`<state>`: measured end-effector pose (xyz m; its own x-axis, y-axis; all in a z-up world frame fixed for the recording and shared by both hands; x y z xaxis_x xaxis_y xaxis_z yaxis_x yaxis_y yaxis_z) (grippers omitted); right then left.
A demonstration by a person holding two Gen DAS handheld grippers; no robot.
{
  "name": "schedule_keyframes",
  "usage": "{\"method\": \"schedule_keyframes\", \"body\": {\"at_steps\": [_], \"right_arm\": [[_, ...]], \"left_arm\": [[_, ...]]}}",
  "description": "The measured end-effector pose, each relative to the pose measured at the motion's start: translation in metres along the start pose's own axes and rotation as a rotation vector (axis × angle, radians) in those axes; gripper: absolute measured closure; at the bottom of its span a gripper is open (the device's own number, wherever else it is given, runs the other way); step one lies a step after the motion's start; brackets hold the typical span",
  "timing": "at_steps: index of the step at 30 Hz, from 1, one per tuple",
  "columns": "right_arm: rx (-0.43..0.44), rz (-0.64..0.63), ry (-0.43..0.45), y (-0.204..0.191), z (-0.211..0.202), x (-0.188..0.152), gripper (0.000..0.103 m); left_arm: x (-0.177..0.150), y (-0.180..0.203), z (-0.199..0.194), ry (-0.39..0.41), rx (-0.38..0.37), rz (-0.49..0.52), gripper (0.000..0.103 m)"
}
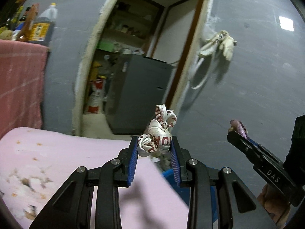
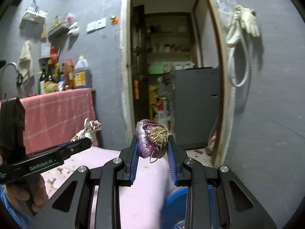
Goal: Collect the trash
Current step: 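Carry both items over the blue basin and open both tools to drop them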
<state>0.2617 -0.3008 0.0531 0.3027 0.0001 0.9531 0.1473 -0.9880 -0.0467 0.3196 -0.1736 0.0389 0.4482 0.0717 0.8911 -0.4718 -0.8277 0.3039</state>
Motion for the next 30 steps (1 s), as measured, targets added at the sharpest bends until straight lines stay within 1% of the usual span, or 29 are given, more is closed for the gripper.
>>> {"method": "schedule_keyframes", "body": {"at_steps": [5, 9, 12, 15, 18, 20, 23, 25, 28, 30], "right_arm": [[-0.055, 0.025, 0.011, 0.031, -0.016, -0.007, 0.078], [-0.102, 0.041, 0.006, 0.055, -0.024, -0.018, 0.078], [-0.118, 0.069, -0.011, 0.071, -0.026, -0.027, 0.078], [-0.134, 0.096, -0.043, 0.087, -0.022, -0.038, 0.077], [-0.141, 0.127, -0.076, 0.100, -0.017, -0.049, 0.077], [-0.145, 0.145, -0.095, 0.106, -0.013, -0.056, 0.076], [-0.143, 0.171, -0.127, 0.113, -0.005, -0.065, 0.073], [-0.143, 0.181, -0.148, 0.115, 0.000, -0.072, 0.071], [-0.145, 0.200, -0.182, 0.118, 0.007, -0.080, 0.069], [-0.145, 0.208, -0.192, 0.119, 0.009, -0.083, 0.068]], "left_arm": [[-0.005, 0.034, 0.022, -0.022, -0.048, 0.028, 0.075], [-0.012, 0.054, 0.039, -0.044, -0.078, 0.043, 0.075], [-0.021, 0.068, 0.053, -0.073, -0.096, 0.052, 0.075], [-0.034, 0.078, 0.069, -0.121, -0.112, 0.056, 0.075], [-0.045, 0.083, 0.083, -0.177, -0.123, 0.045, 0.075], [-0.052, 0.084, 0.094, -0.217, -0.117, 0.037, 0.075], [-0.062, 0.081, 0.101, -0.250, -0.112, 0.033, 0.074], [-0.068, 0.080, 0.106, -0.275, -0.094, 0.043, 0.072], [-0.074, 0.072, 0.109, -0.296, -0.078, 0.034, 0.067], [-0.078, 0.069, 0.109, -0.300, -0.075, 0.021, 0.067]]}}
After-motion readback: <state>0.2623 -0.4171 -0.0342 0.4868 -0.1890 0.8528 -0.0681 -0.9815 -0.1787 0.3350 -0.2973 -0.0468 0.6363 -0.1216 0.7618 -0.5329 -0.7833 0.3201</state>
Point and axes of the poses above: each gripper's, at about its wrist camera, not at the fingertips, and z roughly the way its jaws point, y to its right, x to its top, the point moved 8 cm from there along z, roughly the way its jaws point, and after that the axes turned 4 degrees about -y, right-handed, at the moved point
